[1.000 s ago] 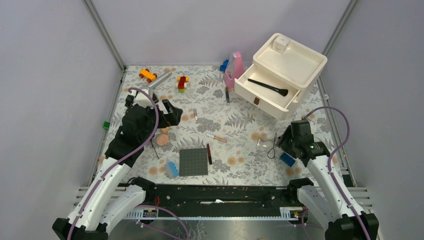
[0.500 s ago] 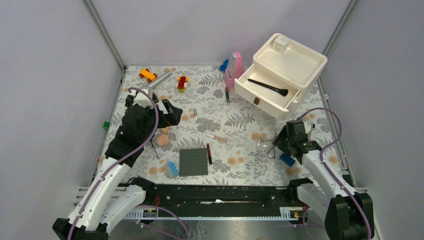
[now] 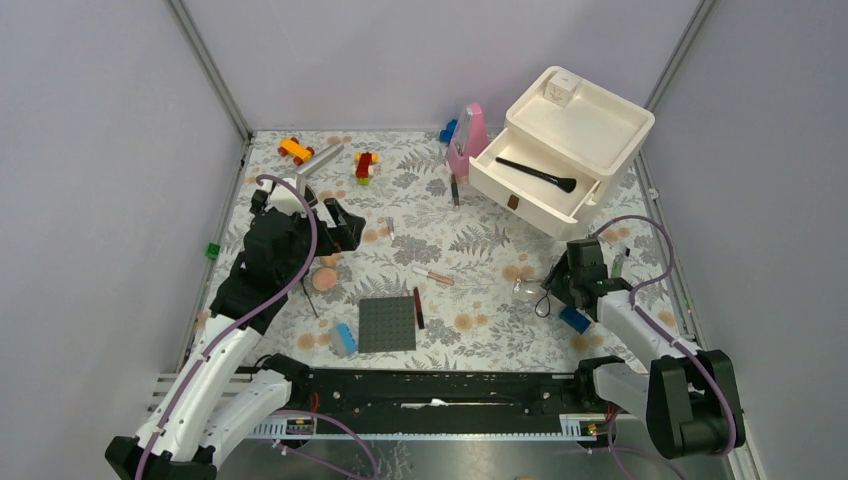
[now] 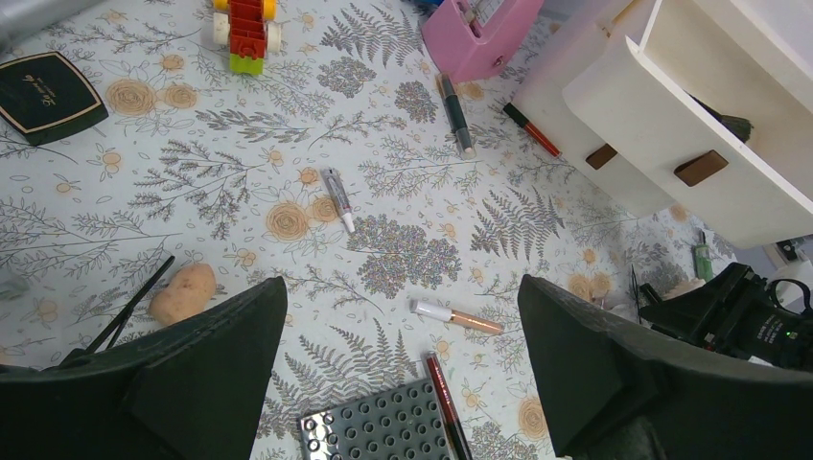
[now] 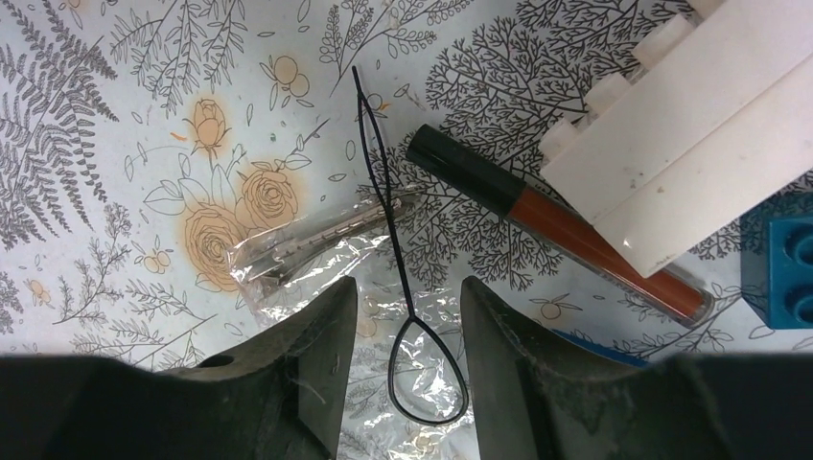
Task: Organize the makeup
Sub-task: Pick up the makeup tool from the center of the board.
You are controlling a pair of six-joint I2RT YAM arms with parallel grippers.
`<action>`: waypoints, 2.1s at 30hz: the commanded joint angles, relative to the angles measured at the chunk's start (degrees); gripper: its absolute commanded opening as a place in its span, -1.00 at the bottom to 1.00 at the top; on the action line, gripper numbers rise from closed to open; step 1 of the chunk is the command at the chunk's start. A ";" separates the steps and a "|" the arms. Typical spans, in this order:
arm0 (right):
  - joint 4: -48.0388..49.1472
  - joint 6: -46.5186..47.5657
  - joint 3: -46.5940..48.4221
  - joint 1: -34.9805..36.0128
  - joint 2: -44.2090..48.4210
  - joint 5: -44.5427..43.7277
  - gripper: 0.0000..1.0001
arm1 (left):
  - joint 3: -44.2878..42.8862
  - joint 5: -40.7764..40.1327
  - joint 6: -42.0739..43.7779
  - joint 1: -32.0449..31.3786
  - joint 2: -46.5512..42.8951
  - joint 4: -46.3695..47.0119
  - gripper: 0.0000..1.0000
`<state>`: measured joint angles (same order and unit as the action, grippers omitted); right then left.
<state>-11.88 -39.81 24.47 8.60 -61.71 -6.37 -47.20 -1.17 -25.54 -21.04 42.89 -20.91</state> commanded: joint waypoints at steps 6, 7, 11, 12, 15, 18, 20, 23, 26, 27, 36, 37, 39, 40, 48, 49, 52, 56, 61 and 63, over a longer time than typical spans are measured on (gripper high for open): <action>3.63 0.06 -0.89 -0.14 -3.42 -1.19 -0.11 | 0.35 0.86 -0.56 0.30 -0.19 2.98 0.98; 3.62 0.01 -0.72 -0.16 -3.97 -1.22 -0.12 | 0.35 0.82 -0.56 0.30 -0.24 2.98 0.98; 3.94 0.18 -0.20 -0.13 -5.04 -1.18 -0.20 | 0.35 0.74 -0.56 0.30 -0.23 2.99 0.98; 3.89 0.26 0.03 -0.15 -5.55 -1.14 -0.23 | 0.35 0.73 -0.56 0.30 -0.19 2.93 0.98; 3.32 0.40 0.76 -0.16 -7.18 -0.92 -0.32 | 0.30 0.64 -0.56 0.30 -0.31 2.89 0.98; 2.63 0.30 1.21 -0.10 -8.29 -0.59 -0.42 | 0.33 0.50 -0.56 0.30 -0.35 2.89 0.98; 2.26 -0.09 1.07 -0.11 -8.07 -0.71 -0.51 | 0.35 0.47 -0.56 0.34 -0.37 2.89 0.98; 2.22 -0.45 0.44 -0.16 -6.72 -1.36 -0.67 | 0.35 0.47 -0.56 0.36 -0.33 2.89 0.98; 2.27 -0.61 -0.12 -0.16 -5.38 -1.98 -0.81 | 0.35 0.47 -0.56 0.38 -0.29 2.89 0.98; 2.21 -0.80 -0.19 -0.16 -4.96 -2.12 -0.84 | 0.35 0.53 -0.56 0.38 -0.20 2.89 0.98; 0.86 -1.54 -0.94 -0.12 0.29 -3.48 -1.00 | 0.35 0.64 -0.56 0.39 -0.10 2.89 0.98; 0.62 -1.50 -0.86 -0.17 1.15 -3.62 -1.00 | 0.35 0.64 -0.56 0.36 -0.09 2.89 0.98; -0.05 -1.39 -0.63 -0.16 3.48 -4.00 -1.00 | 0.34 0.57 -0.54 0.38 -0.17 2.89 0.98; -0.75 -1.33 -0.47 -0.16 4.92 -4.27 -1.00 | 0.35 0.49 -0.54 0.38 -0.23 2.89 0.98; -10.73 -0.70 4.90 -0.16 16.06 -11.77 -1.00 | 0.27 0.88 -0.56 0.38 -0.04 2.89 0.98; -12.57 -0.63 5.92 -0.12 17.15 -13.40 -1.00 | 0.27 0.90 -0.56 0.38 -0.04 2.89 0.98; -17.47 0.33 9.62 -0.16 20.34 -18.57 -1.00 | 0.05 0.91 -0.49 0.31 0.21 3.06 0.98; -22.42 2.85 16.24 -0.16 23.59 -26.02 -1.00 | -0.53 2.18 0.02 0.30 0.44 2.62 0.98; -19.37 12.55 26.05 -0.10 23.01 -28.08 -1.00 | -0.94 2.02 0.32 0.30 0.72 2.36 0.98; -16.35 17.72 30.96 -0.16 20.20 -25.49 -1.00 | -1.17 1.58 0.14 0.30 1.08 2.23 0.98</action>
<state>-32.29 -32.42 46.98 8.60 -38.54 -29.93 -47.20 0.03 -25.50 -21.04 43.53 -20.88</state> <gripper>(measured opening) 0.012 0.989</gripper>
